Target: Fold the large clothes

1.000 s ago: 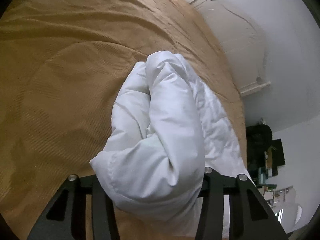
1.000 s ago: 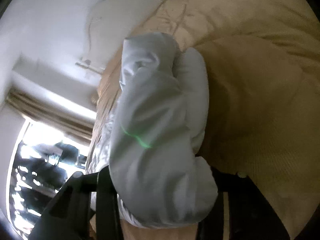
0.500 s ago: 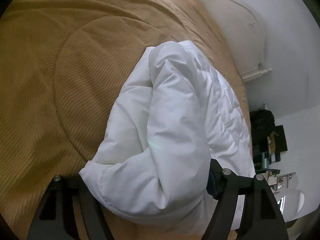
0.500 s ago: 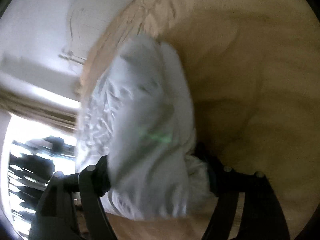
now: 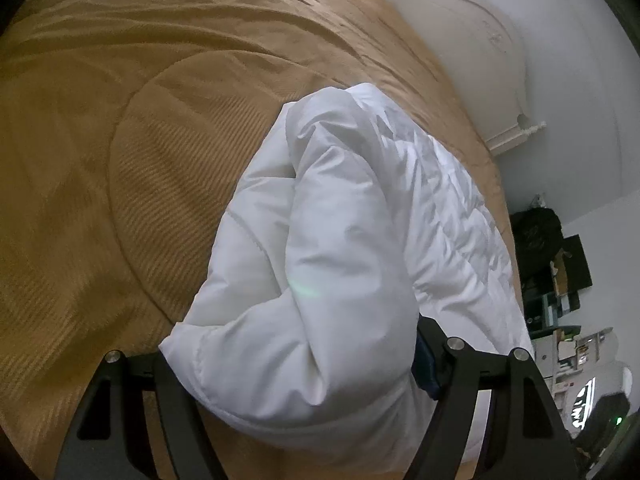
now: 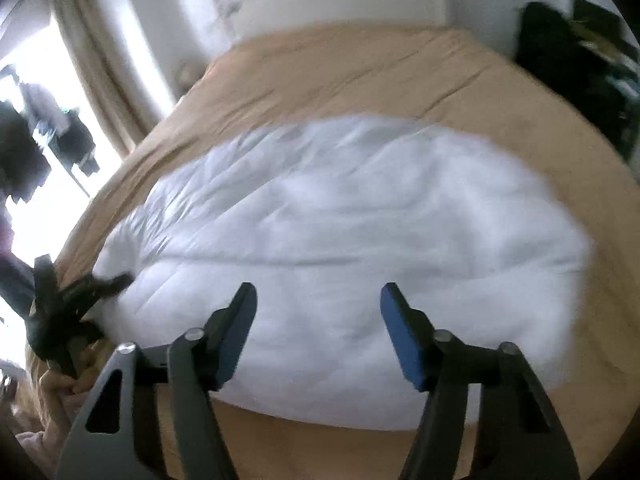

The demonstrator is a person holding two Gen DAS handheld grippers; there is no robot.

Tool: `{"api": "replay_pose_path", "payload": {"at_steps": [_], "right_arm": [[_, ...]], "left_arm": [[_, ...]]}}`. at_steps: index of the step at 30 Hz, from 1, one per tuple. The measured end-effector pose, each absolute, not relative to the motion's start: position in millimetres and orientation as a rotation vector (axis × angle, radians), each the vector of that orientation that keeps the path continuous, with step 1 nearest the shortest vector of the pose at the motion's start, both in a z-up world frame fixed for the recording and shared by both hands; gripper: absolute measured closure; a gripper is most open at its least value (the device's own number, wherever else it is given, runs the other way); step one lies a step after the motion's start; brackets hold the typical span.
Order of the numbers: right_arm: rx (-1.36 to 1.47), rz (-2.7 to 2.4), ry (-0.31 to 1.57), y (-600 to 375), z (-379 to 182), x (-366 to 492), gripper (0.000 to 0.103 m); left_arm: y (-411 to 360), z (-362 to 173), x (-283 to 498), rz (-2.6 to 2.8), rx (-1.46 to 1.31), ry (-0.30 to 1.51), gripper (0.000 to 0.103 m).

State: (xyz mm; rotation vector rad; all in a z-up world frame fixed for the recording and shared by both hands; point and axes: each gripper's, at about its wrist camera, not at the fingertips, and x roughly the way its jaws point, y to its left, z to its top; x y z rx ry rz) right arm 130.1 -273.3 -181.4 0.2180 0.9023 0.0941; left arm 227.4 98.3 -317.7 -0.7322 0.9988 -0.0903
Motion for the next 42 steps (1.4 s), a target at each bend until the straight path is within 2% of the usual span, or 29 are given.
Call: {"api": "replay_pose_path", "payload": {"at_steps": [5,11,15,20,27,31,36,39,42], "right_arm": [[0.096,0.083,0.972,-224.7,-212.3,150.5,0.051],[0.129,0.006,1.076,-236.4,-218.9,223.5,0.053],[0.075,-0.059,1.148,-236.9,-226.8,282.9,0.06],[0.103,-0.1,1.22,-241.3,-237.1,343.6,0.061],[0.109,-0.097,1.198,-240.6,-240.4,391.9,0.062],[0.176,-0.044,1.162,-248.1,-213.2,376.6,0.067],[0.171,0.093,1.125,-239.4,-165.8,278.5,0.067],[0.191,0.167,1.172,-233.2,-162.5,211.4,0.067],[0.217,0.2,1.242,-229.5,-185.3,160.9,0.067]], "left_arm": [[95.4,-314.1,228.5,-0.1,-0.703,0.995,0.027],[92.6,-310.2,230.6,-0.115,-0.679,0.997,0.027],[94.3,-310.9,231.8,-0.127,-0.68,1.003,0.027],[96.1,-307.6,235.1,-0.141,-0.641,1.0,0.027],[95.4,-305.5,233.4,-0.141,-0.603,1.003,0.027],[94.4,-305.0,231.1,-0.143,-0.589,1.002,0.029],[92.6,-302.0,230.2,-0.139,-0.563,0.998,0.03],[90.1,-297.8,228.0,-0.137,-0.544,0.99,0.032],[87.6,-291.8,223.9,-0.136,-0.539,0.982,0.034]]}}
